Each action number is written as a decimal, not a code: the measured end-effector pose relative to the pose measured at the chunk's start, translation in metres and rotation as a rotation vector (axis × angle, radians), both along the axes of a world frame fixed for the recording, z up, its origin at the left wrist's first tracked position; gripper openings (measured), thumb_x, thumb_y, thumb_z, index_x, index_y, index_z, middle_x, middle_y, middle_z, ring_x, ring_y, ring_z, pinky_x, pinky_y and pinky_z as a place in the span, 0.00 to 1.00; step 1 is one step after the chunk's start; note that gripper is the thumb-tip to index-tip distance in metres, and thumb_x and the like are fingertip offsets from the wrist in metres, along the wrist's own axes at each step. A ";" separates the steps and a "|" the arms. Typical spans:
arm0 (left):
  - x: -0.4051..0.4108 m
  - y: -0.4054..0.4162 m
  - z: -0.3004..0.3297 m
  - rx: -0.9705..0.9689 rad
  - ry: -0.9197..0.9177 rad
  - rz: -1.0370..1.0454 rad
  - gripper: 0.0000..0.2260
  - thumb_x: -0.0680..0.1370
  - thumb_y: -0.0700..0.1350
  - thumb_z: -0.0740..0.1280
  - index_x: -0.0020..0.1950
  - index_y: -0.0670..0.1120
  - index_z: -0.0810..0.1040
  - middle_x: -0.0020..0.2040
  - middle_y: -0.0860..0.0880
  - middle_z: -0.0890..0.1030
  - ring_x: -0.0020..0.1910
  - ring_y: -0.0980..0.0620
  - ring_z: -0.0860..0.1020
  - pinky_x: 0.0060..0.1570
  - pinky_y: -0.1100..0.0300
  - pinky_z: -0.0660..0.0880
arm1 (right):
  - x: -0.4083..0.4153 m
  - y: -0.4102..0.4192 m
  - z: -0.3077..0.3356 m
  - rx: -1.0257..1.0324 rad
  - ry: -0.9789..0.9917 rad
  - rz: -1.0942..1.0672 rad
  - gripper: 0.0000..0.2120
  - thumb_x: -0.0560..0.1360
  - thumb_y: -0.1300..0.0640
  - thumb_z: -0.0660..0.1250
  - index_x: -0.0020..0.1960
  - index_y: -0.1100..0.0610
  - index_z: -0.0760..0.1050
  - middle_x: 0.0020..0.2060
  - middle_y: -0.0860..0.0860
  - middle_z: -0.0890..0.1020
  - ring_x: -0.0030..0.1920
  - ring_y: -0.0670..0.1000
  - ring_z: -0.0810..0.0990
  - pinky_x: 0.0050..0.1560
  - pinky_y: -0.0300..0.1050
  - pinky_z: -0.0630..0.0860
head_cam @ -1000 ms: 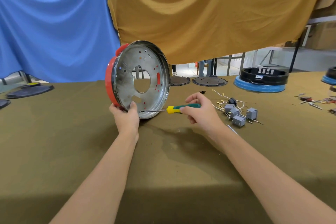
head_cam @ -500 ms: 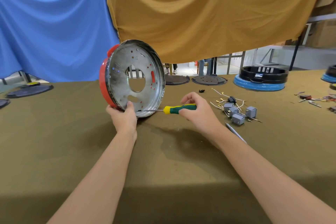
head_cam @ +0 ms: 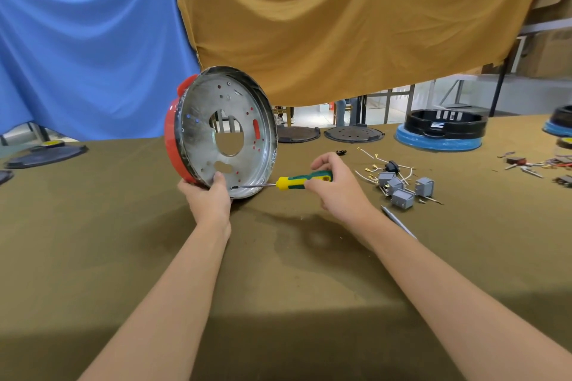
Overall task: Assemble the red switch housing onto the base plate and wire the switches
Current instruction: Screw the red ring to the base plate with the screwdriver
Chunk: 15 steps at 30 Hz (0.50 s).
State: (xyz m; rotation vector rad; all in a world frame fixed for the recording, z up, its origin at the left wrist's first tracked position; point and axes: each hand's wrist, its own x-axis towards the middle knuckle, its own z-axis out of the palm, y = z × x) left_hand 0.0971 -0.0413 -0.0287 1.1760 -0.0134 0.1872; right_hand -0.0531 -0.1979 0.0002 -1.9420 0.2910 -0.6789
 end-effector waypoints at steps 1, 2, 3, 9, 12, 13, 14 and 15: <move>0.000 0.000 0.000 0.000 0.000 0.000 0.21 0.79 0.41 0.67 0.69 0.46 0.62 0.51 0.58 0.74 0.59 0.47 0.78 0.64 0.44 0.75 | 0.000 0.000 -0.001 -0.003 -0.016 -0.011 0.09 0.76 0.59 0.68 0.53 0.52 0.71 0.48 0.55 0.76 0.37 0.50 0.71 0.36 0.45 0.70; -0.001 0.000 0.001 0.000 0.000 0.000 0.21 0.79 0.41 0.67 0.69 0.46 0.62 0.51 0.57 0.74 0.60 0.47 0.78 0.64 0.44 0.74 | 0.000 -0.001 -0.001 -0.020 -0.031 -0.035 0.08 0.76 0.57 0.69 0.52 0.52 0.72 0.45 0.54 0.77 0.36 0.50 0.71 0.35 0.45 0.70; -0.001 0.000 0.001 -0.002 0.000 0.001 0.21 0.79 0.40 0.67 0.69 0.46 0.62 0.51 0.57 0.74 0.60 0.47 0.78 0.64 0.44 0.74 | 0.000 -0.001 -0.001 -0.055 -0.036 -0.075 0.07 0.76 0.54 0.70 0.51 0.52 0.73 0.43 0.53 0.78 0.36 0.50 0.72 0.35 0.43 0.70; -0.002 0.000 0.001 0.028 -0.018 0.000 0.20 0.79 0.39 0.67 0.67 0.46 0.63 0.56 0.52 0.75 0.60 0.46 0.78 0.65 0.44 0.74 | -0.003 0.004 -0.001 -0.266 0.066 -0.150 0.19 0.80 0.41 0.62 0.45 0.56 0.76 0.37 0.54 0.83 0.41 0.54 0.83 0.44 0.52 0.77; -0.003 -0.001 0.000 0.081 -0.048 0.000 0.17 0.79 0.39 0.66 0.62 0.49 0.63 0.57 0.50 0.75 0.60 0.46 0.78 0.65 0.44 0.74 | -0.003 0.002 0.000 -0.186 0.057 -0.099 0.14 0.79 0.44 0.65 0.50 0.55 0.75 0.42 0.51 0.79 0.42 0.50 0.77 0.39 0.46 0.72; -0.003 0.000 0.000 0.079 -0.047 0.000 0.17 0.79 0.39 0.66 0.62 0.49 0.63 0.57 0.50 0.75 0.60 0.46 0.77 0.65 0.44 0.74 | -0.003 0.002 0.000 -0.125 0.032 -0.065 0.10 0.78 0.48 0.67 0.52 0.54 0.74 0.45 0.51 0.77 0.41 0.49 0.75 0.39 0.44 0.71; -0.003 0.000 0.001 0.066 -0.037 0.002 0.17 0.79 0.39 0.66 0.64 0.47 0.63 0.56 0.51 0.75 0.60 0.46 0.77 0.65 0.44 0.74 | -0.002 0.002 0.001 -0.066 0.007 -0.028 0.09 0.77 0.53 0.69 0.53 0.53 0.72 0.47 0.53 0.76 0.42 0.49 0.74 0.40 0.44 0.71; -0.003 0.000 0.001 0.049 -0.024 0.003 0.18 0.79 0.39 0.66 0.66 0.46 0.63 0.56 0.51 0.74 0.60 0.46 0.77 0.65 0.44 0.74 | -0.001 0.002 0.001 -0.039 -0.013 -0.005 0.09 0.76 0.57 0.69 0.53 0.52 0.72 0.48 0.54 0.76 0.42 0.50 0.73 0.41 0.45 0.72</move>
